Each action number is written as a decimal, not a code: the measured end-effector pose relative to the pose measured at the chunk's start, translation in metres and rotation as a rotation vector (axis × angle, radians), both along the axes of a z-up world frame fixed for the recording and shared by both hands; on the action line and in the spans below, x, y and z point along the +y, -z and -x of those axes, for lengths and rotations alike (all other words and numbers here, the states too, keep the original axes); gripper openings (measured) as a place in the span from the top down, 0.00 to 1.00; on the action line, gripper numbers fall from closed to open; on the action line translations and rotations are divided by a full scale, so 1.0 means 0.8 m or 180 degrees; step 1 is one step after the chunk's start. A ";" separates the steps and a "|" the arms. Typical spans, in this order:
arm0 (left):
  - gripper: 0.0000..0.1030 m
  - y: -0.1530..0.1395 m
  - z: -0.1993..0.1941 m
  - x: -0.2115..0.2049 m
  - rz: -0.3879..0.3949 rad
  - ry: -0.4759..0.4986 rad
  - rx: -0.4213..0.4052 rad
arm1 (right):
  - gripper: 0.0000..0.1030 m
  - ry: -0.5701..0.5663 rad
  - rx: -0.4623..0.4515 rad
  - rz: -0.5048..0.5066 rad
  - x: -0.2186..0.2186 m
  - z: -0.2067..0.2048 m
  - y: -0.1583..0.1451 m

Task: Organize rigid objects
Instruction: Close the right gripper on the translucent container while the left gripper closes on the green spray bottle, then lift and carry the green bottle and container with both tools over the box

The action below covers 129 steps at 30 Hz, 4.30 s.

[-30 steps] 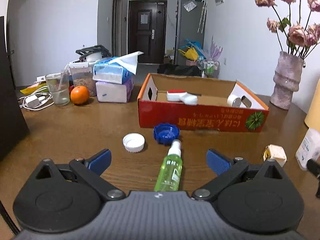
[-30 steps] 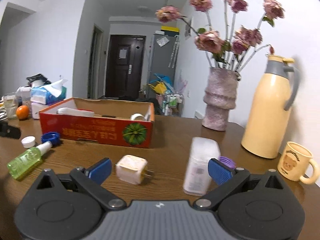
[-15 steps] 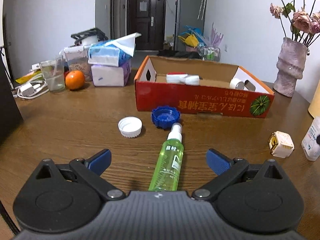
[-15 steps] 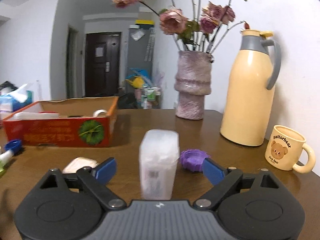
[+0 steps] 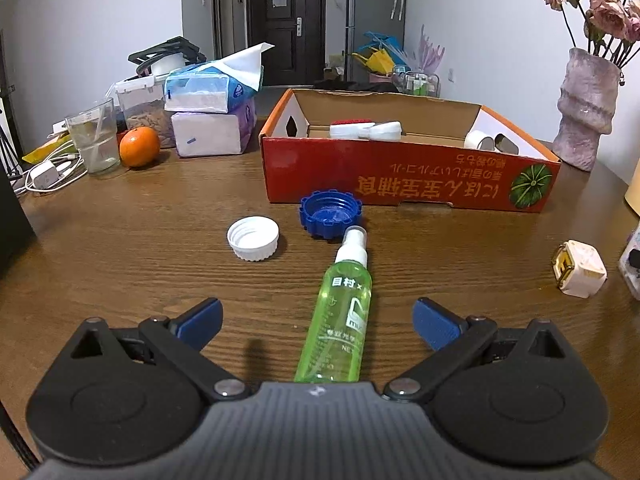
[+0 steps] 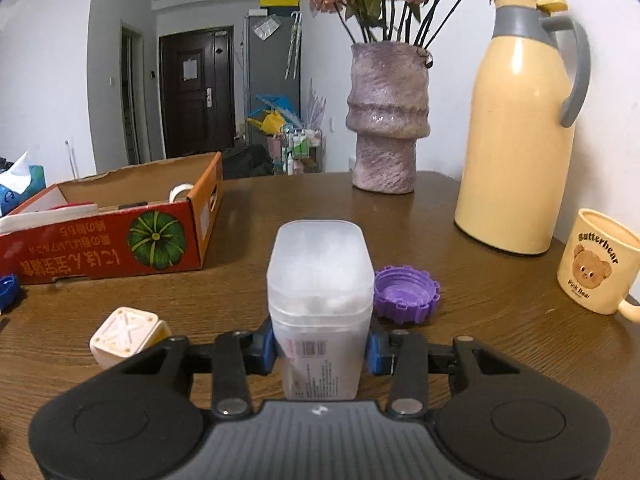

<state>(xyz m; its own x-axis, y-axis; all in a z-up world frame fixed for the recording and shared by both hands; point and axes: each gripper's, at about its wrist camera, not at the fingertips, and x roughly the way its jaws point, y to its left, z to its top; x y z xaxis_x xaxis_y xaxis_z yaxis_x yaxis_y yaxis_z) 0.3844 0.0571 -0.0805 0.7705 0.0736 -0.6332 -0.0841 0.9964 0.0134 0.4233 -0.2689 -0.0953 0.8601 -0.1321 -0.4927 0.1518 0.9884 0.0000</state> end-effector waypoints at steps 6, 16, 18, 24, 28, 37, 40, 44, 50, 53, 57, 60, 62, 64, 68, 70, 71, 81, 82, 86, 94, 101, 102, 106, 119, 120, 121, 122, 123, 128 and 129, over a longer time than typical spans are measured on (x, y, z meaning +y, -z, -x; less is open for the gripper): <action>0.00 0.004 -0.011 0.005 0.0073 0.0043 0.0025 | 0.61 -0.0010 -0.0170 0.0074 0.007 0.012 -0.005; 0.24 0.020 -0.031 0.001 0.0004 0.0078 0.0203 | 0.61 0.0029 -0.0297 0.0129 0.012 0.021 -0.010; 0.28 0.022 -0.032 -0.001 -0.0003 0.0109 0.0219 | 0.61 0.0052 -0.0302 0.0116 0.015 0.022 -0.011; 0.43 0.021 -0.029 -0.007 0.0020 0.0209 0.0190 | 0.61 0.0049 -0.0358 0.0114 0.027 0.028 -0.014; 0.64 0.020 -0.026 -0.012 -0.0020 0.0276 0.0162 | 0.61 0.0065 -0.0400 0.0100 0.031 0.034 -0.016; 0.69 0.014 -0.019 -0.015 -0.0008 0.0343 0.0128 | 0.61 0.0092 -0.0502 0.0019 0.038 0.046 -0.022; 0.69 0.008 -0.014 -0.015 0.0006 0.0349 0.0072 | 0.61 0.0090 -0.0526 0.0013 0.044 0.050 -0.023; 0.69 -0.001 -0.007 -0.015 0.0045 0.0368 -0.0013 | 0.61 0.0076 -0.0551 0.0006 0.053 0.054 -0.024; 0.69 -0.020 0.010 -0.017 0.0113 0.0438 -0.0191 | 0.61 0.0017 -0.0573 -0.0024 0.069 0.061 -0.025; 0.69 -0.027 0.016 -0.018 0.0147 0.0463 -0.0242 | 0.61 -0.0014 -0.0587 -0.0030 0.077 0.065 -0.026; 0.69 -0.032 0.021 -0.017 0.0191 0.0474 -0.0283 | 0.61 -0.0048 -0.0618 -0.0052 0.087 0.069 -0.028; 0.69 -0.038 0.027 -0.015 0.0234 0.0471 -0.0346 | 0.61 -0.0068 -0.0643 -0.0067 0.093 0.073 -0.030; 0.69 -0.043 0.032 -0.013 0.0260 0.0463 -0.0396 | 0.61 -0.0086 -0.0653 -0.0084 0.096 0.074 -0.031; 0.69 -0.049 0.038 -0.012 0.0276 0.0457 -0.0444 | 0.61 -0.0124 -0.0667 -0.0094 0.100 0.076 -0.033; 0.69 -0.061 0.044 -0.009 0.0323 0.0427 -0.0521 | 0.61 -0.0198 -0.0700 -0.0103 0.110 0.080 -0.039; 0.69 -0.067 0.045 -0.008 0.0359 0.0405 -0.0531 | 0.61 -0.0225 -0.0717 -0.0108 0.113 0.081 -0.043; 0.69 -0.069 0.044 -0.008 0.0366 0.0398 -0.0536 | 0.61 -0.0243 -0.0724 -0.0104 0.115 0.080 -0.045; 0.69 -0.095 0.035 -0.007 0.0382 0.0332 -0.0661 | 0.61 -0.0339 -0.0756 -0.0025 0.130 0.074 -0.060; 0.69 -0.097 0.034 -0.007 0.0393 0.0323 -0.0676 | 0.61 -0.0349 -0.0762 -0.0029 0.131 0.073 -0.062; 0.69 -0.107 0.027 -0.007 0.0432 0.0289 -0.0734 | 0.61 -0.0367 -0.0786 -0.0038 0.133 0.069 -0.067; 0.69 -0.116 0.011 -0.013 0.0475 0.0235 -0.0794 | 0.61 -0.0439 -0.0854 -0.0041 0.143 0.056 -0.079; 0.69 -0.118 -0.007 -0.014 0.0486 0.0178 -0.0821 | 0.61 -0.0519 -0.0926 -0.0087 0.157 0.040 -0.087; 0.69 -0.119 -0.010 -0.014 0.0489 0.0171 -0.0828 | 0.61 -0.0528 -0.0937 -0.0095 0.160 0.036 -0.088; 0.69 -0.119 -0.021 -0.013 0.0494 0.0134 -0.0833 | 0.61 -0.0549 -0.0947 -0.0132 0.163 0.022 -0.090; 0.69 -0.115 -0.073 -0.014 0.0497 0.0114 -0.0804 | 0.61 -0.0704 -0.0897 -0.0204 0.171 -0.018 -0.089; 0.69 -0.116 -0.077 -0.014 0.0498 0.0118 -0.0809 | 0.61 -0.0718 -0.0901 -0.0206 0.172 -0.022 -0.089; 0.69 -0.116 -0.080 -0.015 0.0502 0.0121 -0.0815 | 0.61 -0.0731 -0.0906 -0.0205 0.173 -0.026 -0.090; 0.69 -0.117 -0.083 -0.015 0.0505 0.0125 -0.0823 | 0.61 -0.0744 -0.0911 -0.0204 0.175 -0.029 -0.090; 0.69 -0.117 -0.086 -0.015 0.0507 0.0127 -0.0835 | 0.61 -0.0753 -0.0916 -0.0204 0.175 -0.033 -0.091; 0.69 -0.122 -0.106 -0.014 0.0529 0.0135 -0.0880 | 0.61 -0.0772 -0.0939 -0.0197 0.179 -0.051 -0.093; 0.69 -0.122 -0.110 -0.014 0.0531 0.0136 -0.0885 | 0.61 -0.0771 -0.0944 -0.0198 0.179 -0.056 -0.093</action>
<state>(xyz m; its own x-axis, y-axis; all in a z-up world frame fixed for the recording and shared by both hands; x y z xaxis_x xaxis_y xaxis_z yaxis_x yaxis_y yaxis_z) 0.4721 0.0457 0.0171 0.9158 -0.0495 -0.3985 -0.0198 0.9856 -0.1679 0.4683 -0.1259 -0.0209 0.9691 0.1146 -0.2186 -0.1016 0.9924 0.0699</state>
